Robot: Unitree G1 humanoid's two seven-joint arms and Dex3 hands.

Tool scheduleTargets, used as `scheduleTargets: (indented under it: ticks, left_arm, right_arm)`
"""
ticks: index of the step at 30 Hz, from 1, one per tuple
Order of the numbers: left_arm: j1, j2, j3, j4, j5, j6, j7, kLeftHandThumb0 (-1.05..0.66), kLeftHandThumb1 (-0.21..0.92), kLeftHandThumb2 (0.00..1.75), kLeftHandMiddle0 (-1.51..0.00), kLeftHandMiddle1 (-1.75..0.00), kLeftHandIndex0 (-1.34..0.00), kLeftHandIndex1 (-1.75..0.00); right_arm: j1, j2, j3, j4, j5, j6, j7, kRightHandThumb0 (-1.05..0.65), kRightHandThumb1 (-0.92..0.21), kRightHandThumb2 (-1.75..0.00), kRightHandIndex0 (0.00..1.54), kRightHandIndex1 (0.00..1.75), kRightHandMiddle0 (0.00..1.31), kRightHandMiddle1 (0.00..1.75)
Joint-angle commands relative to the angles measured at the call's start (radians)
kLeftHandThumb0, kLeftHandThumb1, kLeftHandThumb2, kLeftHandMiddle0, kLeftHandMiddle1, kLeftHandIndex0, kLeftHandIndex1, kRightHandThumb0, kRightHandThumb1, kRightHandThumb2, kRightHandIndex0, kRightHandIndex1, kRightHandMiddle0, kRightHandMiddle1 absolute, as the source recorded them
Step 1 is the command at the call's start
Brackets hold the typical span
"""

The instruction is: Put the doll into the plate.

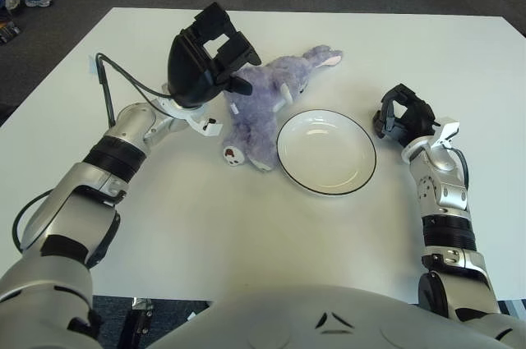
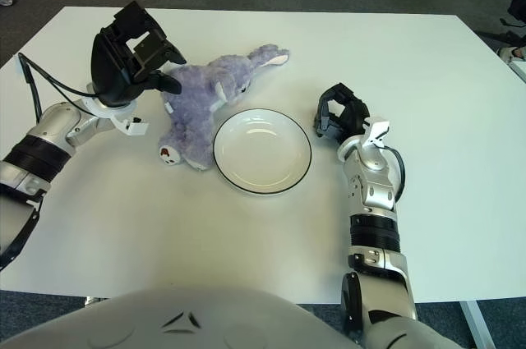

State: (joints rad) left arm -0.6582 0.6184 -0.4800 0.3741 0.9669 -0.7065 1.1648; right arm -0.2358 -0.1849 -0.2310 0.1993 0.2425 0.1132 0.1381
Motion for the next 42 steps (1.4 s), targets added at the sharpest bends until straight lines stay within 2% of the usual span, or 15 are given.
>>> scheduleTargets:
  ticks: [1,5,9,15,20,23,24,25,26,28,32,33,39,40,42]
  left_arm:
    - [0.046,-0.011,0.032,-0.046,-0.067,-0.048,-0.086,0.00,0.13,1.52,-0.78,-1.69,-0.51,-1.75]
    - [0.101,-0.018,0.070,-0.107,-0.137,-0.080,-0.184,0.00,0.07,1.61,-0.81,-1.73,-0.56,-1.75]
    - [0.134,-0.034,0.104,-0.145,-0.186,-0.100,-0.277,0.00,0.09,1.59,-0.79,-1.74,-0.54,-1.75]
    - [0.120,-0.045,0.150,-0.164,-0.086,-0.079,-0.282,0.00,0.11,1.57,-0.77,-1.74,-0.53,-1.75]
    - [0.057,0.009,0.175,-0.095,-0.026,-0.088,-0.291,0.00,0.15,1.52,-0.73,-1.74,-0.51,-1.75]
    - [0.056,0.038,0.189,-0.092,-0.009,-0.091,-0.307,0.00,0.19,1.35,-0.82,-1.38,-0.56,-1.75]
    - [0.056,0.049,0.195,-0.093,-0.005,-0.092,-0.314,0.00,0.22,1.36,-0.72,-1.51,-0.55,-1.75]
    - [0.062,0.064,0.203,-0.099,-0.005,-0.087,-0.329,0.00,0.23,1.37,-0.68,-1.56,-0.55,-1.75]
    - [0.071,0.078,0.213,-0.110,-0.010,-0.077,-0.354,0.00,0.25,1.31,-0.72,-1.43,-0.56,-1.75]
    - [0.094,0.090,0.233,-0.142,-0.028,-0.049,-0.414,0.00,0.28,1.24,-0.74,-1.36,-0.54,-1.75]
    - [0.150,0.103,0.279,-0.219,-0.071,0.016,-0.536,-0.01,0.47,1.08,-0.50,-1.57,-0.38,-1.75]
    - [0.163,0.104,0.289,-0.239,-0.080,0.032,-0.563,-0.01,0.57,0.95,-0.43,-1.64,-0.34,-1.67]
    - [0.204,0.090,0.324,-0.314,-0.072,0.126,-0.664,-0.01,0.83,0.63,-0.24,-1.72,-0.18,-1.64]
    - [0.212,0.090,0.330,-0.330,-0.062,0.150,-0.682,-0.01,0.85,0.61,-0.22,-1.71,-0.18,-1.65]
    - [0.221,0.089,0.336,-0.350,-0.052,0.177,-0.705,-0.35,0.70,0.74,-0.13,-1.65,-0.07,-1.46]
  right_arm:
    - [0.019,-0.001,0.007,0.010,-0.005,0.027,0.006,-0.44,-0.44,-1.17,1.25,1.75,0.52,1.75]
    - [0.021,0.001,0.009,0.004,-0.005,0.030,0.004,-0.44,-0.45,-1.16,1.25,1.75,0.51,1.75]
    - [0.023,0.000,0.010,-0.003,-0.007,0.034,0.000,-0.44,-0.45,-1.15,1.25,1.75,0.51,1.75]
    - [0.026,0.000,0.012,-0.012,-0.008,0.037,0.000,-0.44,-0.46,-1.14,1.24,1.75,0.51,1.75]
    - [0.029,-0.001,0.015,-0.017,-0.006,0.035,0.004,-0.44,-0.46,-1.14,1.24,1.75,0.50,1.75]
    - [0.029,-0.002,0.016,-0.016,-0.006,0.034,0.005,-0.44,-0.46,-1.14,1.24,1.75,0.50,1.75]
    - [0.029,-0.003,0.017,-0.015,-0.006,0.034,0.005,-0.44,-0.46,-1.14,1.24,1.75,0.50,1.75]
    - [0.029,-0.003,0.017,-0.015,-0.006,0.034,0.006,-0.44,-0.46,-1.14,1.24,1.75,0.50,1.75]
    - [0.030,-0.004,0.017,-0.015,-0.006,0.034,0.007,-0.44,-0.46,-1.14,1.24,1.75,0.50,1.75]
    - [0.030,-0.005,0.016,-0.016,-0.005,0.035,0.008,-0.44,-0.46,-1.14,1.24,1.75,0.50,1.75]
    - [0.030,-0.005,0.016,-0.019,-0.006,0.040,0.006,-0.44,-0.46,-1.14,1.24,1.75,0.50,1.75]
    - [0.030,-0.006,0.015,-0.019,-0.006,0.041,0.007,-0.44,-0.46,-1.14,1.24,1.75,0.50,1.75]
    - [0.030,-0.009,0.016,-0.021,-0.007,0.045,0.007,-0.44,-0.46,-1.14,1.23,1.75,0.50,1.75]
    - [0.030,-0.009,0.016,-0.022,-0.007,0.046,0.006,-0.44,-0.46,-1.14,1.23,1.75,0.50,1.75]
    - [0.030,-0.008,0.016,-0.023,-0.007,0.047,0.005,-0.44,-0.47,-1.13,1.23,1.75,0.50,1.75]
